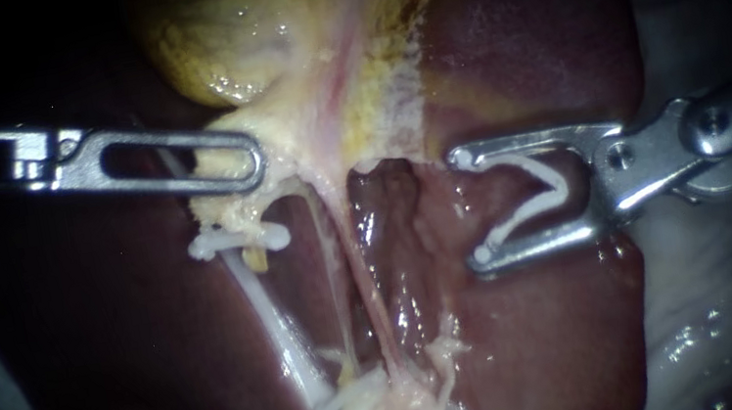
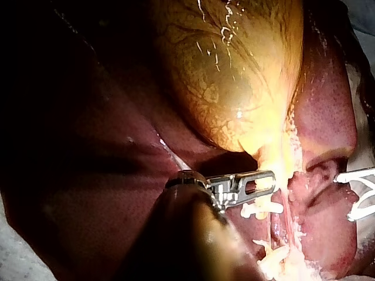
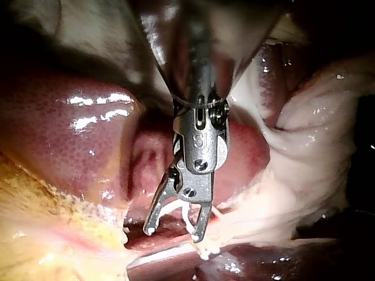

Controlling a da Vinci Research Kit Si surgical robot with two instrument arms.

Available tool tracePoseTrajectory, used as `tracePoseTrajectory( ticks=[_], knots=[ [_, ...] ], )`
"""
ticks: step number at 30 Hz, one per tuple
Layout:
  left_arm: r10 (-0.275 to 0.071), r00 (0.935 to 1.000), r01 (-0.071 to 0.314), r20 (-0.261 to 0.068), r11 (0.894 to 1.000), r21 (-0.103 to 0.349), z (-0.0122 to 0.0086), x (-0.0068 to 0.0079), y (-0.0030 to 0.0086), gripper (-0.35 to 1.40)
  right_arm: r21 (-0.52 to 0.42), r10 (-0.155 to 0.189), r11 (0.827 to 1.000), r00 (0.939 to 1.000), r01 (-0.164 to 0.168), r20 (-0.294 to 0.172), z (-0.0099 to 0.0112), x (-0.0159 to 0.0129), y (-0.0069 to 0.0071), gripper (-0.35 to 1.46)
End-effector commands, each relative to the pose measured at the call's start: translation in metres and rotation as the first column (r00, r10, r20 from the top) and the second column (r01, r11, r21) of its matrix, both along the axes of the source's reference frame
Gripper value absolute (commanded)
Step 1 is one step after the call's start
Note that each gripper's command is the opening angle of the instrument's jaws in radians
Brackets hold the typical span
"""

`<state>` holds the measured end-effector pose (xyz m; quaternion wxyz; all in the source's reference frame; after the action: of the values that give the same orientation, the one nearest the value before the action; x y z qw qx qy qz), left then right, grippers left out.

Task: Clipping first clip right tube

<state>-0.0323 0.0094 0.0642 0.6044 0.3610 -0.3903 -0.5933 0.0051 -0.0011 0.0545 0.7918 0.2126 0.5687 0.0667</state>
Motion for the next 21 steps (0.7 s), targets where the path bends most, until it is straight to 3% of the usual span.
tracePoseTrajectory(
  ticks=[1, 4, 12, 21],
  knots=[
    [-0.001, 1.0, 0.001, -0.001, 1.0, -0.001, 0.0001, 0.0, 0.0, -0.35, 0.02, -0.007, 1.0, 0.9998, 0.006, 0.017, 0.0004, 0.0003, -0.0004, 0.47],
    [0.0, 1.0, 0.0, -0.001, 1.0, -0.001, 0.0001, 0.0, 0.0, -0.35, 0.071, -0.029, 0.997, 0.998, 0.025, 0.057, 0.0023, 0.0017, -0.0022, 0.46],
    [-0.004, 1.0, 0.004, -0.004, 1.0, -0.002, -0.0001, 0.0, -0.0002, -0.35, 0.208, -0.028, 0.978, 0.9941, 0.005, 0.105, 0.0085, 0.0055, -0.0062, 0.47],
    [-0.003, 1.0, 0.003, -0.003, 1.0, -0.001, -0.0002, -0.0001, -0.0003, -0.35, 0.31, -0.028, 0.951, 0.9913, -0.013, 0.129, 0.0122, 0.0085, -0.0088, 0.48]
  ],
)
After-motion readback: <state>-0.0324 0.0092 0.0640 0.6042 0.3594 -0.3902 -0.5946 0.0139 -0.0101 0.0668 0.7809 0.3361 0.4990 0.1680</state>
